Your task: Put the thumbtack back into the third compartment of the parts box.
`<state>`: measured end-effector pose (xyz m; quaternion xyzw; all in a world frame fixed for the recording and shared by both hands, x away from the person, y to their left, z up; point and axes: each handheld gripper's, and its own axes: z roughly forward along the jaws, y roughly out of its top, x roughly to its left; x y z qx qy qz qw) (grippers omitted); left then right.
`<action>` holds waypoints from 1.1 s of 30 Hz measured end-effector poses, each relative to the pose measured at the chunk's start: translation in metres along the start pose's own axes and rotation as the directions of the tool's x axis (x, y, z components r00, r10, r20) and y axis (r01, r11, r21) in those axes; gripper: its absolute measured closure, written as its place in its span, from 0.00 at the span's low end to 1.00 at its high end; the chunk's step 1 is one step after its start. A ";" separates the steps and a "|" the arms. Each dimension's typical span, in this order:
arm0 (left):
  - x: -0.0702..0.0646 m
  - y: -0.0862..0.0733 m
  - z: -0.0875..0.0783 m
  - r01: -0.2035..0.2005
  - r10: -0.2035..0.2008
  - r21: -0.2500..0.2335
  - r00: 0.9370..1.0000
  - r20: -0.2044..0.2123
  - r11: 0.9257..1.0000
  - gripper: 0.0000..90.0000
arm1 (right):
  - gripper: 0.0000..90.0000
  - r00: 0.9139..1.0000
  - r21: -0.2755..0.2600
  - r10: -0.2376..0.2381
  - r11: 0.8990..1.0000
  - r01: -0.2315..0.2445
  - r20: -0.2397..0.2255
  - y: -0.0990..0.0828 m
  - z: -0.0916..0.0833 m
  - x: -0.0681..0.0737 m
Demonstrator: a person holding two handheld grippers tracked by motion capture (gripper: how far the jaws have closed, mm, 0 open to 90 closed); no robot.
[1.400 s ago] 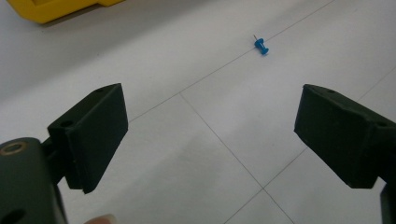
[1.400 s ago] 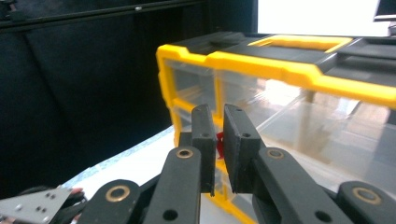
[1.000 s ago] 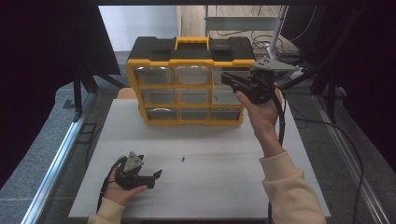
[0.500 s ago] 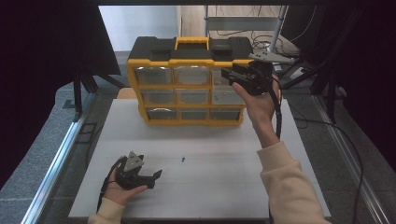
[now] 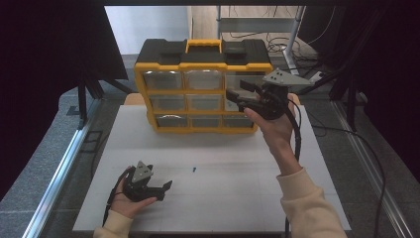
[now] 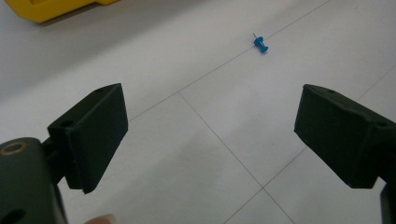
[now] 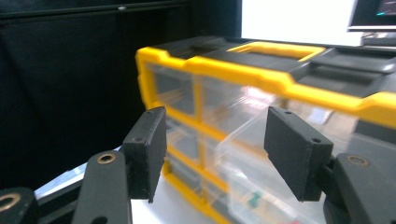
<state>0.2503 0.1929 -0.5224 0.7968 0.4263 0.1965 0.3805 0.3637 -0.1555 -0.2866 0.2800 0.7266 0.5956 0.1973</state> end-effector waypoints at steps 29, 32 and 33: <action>-0.001 0.000 0.000 0.001 -0.001 -0.001 1.000 -0.001 1.000 0.11 | 0.41 0.989 0.090 -0.050 0.994 0.062 -0.136 -0.065 0.005 0.040; 0.000 0.000 0.000 -0.002 0.002 -0.001 1.000 -0.002 1.000 0.11 | 0.40 0.987 0.107 -0.044 0.992 0.061 -0.156 -0.073 0.010 0.041; 0.000 0.000 0.000 -0.002 0.002 -0.002 1.000 -0.004 1.000 0.11 | 0.40 0.987 0.114 -0.038 0.992 0.056 -0.156 -0.076 0.012 0.041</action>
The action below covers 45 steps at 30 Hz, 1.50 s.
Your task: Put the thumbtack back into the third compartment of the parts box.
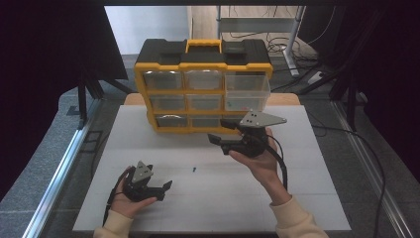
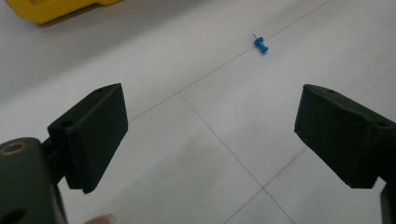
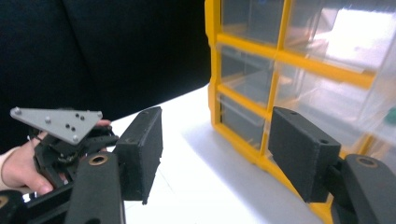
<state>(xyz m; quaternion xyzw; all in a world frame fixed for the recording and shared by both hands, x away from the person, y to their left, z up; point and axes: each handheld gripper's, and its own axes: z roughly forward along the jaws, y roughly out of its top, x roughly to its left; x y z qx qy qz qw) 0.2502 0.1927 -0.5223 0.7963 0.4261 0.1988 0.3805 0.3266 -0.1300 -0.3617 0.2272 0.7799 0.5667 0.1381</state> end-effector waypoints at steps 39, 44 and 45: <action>-0.001 0.000 0.000 -0.004 0.004 0.004 1.000 0.000 1.000 0.11 | 0.29 1.000 0.326 0.003 0.945 0.005 -0.025 -0.082 0.095 0.000; -0.001 0.000 0.000 -0.005 0.005 0.004 1.000 0.000 1.000 0.11 | 0.29 1.000 0.359 0.009 0.933 0.001 -0.025 -0.091 0.104 -0.001; -0.001 0.000 0.000 -0.005 0.005 0.004 1.000 0.000 1.000 0.11 | 0.29 1.000 0.370 0.015 0.929 -0.006 -0.021 -0.093 0.106 -0.001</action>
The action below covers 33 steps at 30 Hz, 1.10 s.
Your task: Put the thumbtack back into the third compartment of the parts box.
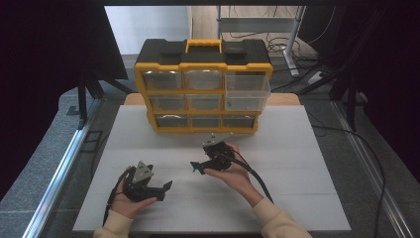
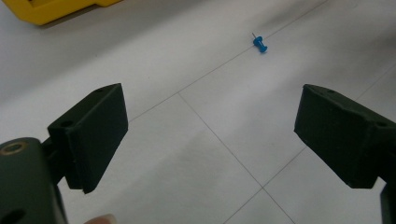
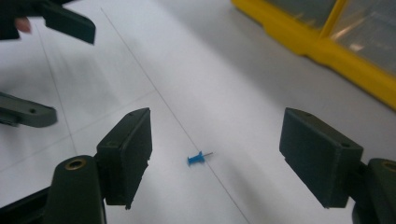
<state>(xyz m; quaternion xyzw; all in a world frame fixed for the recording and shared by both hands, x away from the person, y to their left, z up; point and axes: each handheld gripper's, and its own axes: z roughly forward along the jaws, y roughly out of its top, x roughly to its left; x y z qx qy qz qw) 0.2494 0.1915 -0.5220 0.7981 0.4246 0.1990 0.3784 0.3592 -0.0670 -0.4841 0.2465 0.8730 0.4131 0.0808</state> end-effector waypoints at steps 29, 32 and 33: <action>-0.001 0.000 0.002 -0.007 0.007 0.009 1.000 0.000 1.000 0.11 | 0.47 0.994 0.157 -0.109 0.982 0.107 0.009 -0.018 0.053 0.004; -0.001 0.000 0.002 -0.007 0.007 0.009 1.000 0.000 1.000 0.11 | 0.54 0.995 0.157 -0.093 0.984 0.088 0.021 -0.018 0.052 0.004; -0.001 0.000 0.002 -0.008 0.008 0.010 1.000 -0.001 1.000 0.11 | 0.56 0.995 0.161 -0.091 0.983 0.085 0.029 -0.018 0.052 0.004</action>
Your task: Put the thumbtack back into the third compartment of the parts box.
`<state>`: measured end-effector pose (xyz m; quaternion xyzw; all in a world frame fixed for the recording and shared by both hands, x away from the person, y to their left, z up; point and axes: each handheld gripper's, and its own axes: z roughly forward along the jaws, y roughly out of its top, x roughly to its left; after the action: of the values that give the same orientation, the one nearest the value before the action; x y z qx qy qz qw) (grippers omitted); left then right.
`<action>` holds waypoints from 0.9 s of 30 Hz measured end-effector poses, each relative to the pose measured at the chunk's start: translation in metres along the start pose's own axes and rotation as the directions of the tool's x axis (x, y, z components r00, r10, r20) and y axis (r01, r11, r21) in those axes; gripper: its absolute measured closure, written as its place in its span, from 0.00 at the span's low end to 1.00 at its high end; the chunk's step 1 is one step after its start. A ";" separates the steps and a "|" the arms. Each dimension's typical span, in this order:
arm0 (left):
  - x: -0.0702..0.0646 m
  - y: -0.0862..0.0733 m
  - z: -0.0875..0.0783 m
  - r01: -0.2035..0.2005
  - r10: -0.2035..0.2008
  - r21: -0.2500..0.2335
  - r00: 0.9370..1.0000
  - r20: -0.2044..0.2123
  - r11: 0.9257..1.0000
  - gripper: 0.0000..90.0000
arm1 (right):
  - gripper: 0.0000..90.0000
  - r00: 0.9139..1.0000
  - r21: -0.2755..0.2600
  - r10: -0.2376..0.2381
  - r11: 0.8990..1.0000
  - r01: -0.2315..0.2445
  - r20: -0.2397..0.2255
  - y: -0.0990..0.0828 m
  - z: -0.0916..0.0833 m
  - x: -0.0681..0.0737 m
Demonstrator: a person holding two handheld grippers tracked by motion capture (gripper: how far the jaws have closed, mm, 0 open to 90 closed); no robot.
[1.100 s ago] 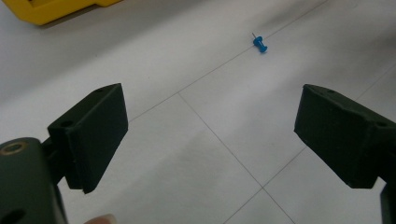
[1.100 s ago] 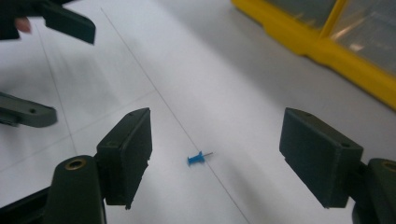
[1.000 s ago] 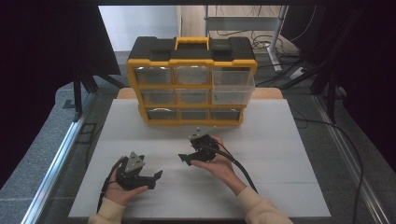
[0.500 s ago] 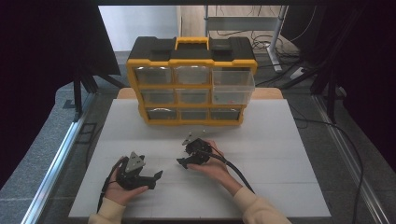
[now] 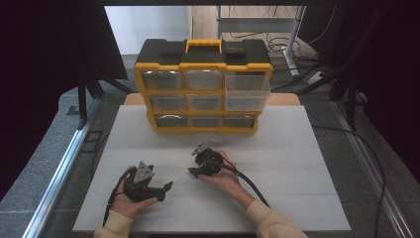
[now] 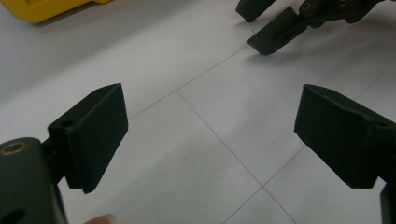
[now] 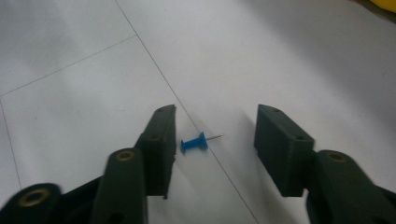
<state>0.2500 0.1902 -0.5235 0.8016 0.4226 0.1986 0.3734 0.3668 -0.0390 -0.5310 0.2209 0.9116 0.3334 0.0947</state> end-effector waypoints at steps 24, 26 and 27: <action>0.000 0.000 0.000 -0.004 0.004 0.004 1.000 -0.001 1.000 0.11 | 0.78 0.999 0.009 0.037 0.999 -0.037 -0.028 0.001 -0.003 0.006; 0.000 0.000 0.000 -0.004 0.004 0.004 1.000 0.000 1.000 0.11 | 0.78 0.999 0.007 0.033 0.999 -0.033 -0.030 0.002 -0.004 0.006; 0.000 0.000 0.000 -0.004 0.004 0.004 1.000 0.000 1.000 0.11 | 0.78 0.999 0.005 0.031 1.000 -0.031 -0.030 0.002 -0.004 0.006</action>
<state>0.2499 0.1899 -0.5239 0.8031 0.4214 0.1986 0.3716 0.3607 -0.0374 -0.5266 0.2301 0.9101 0.3362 0.0754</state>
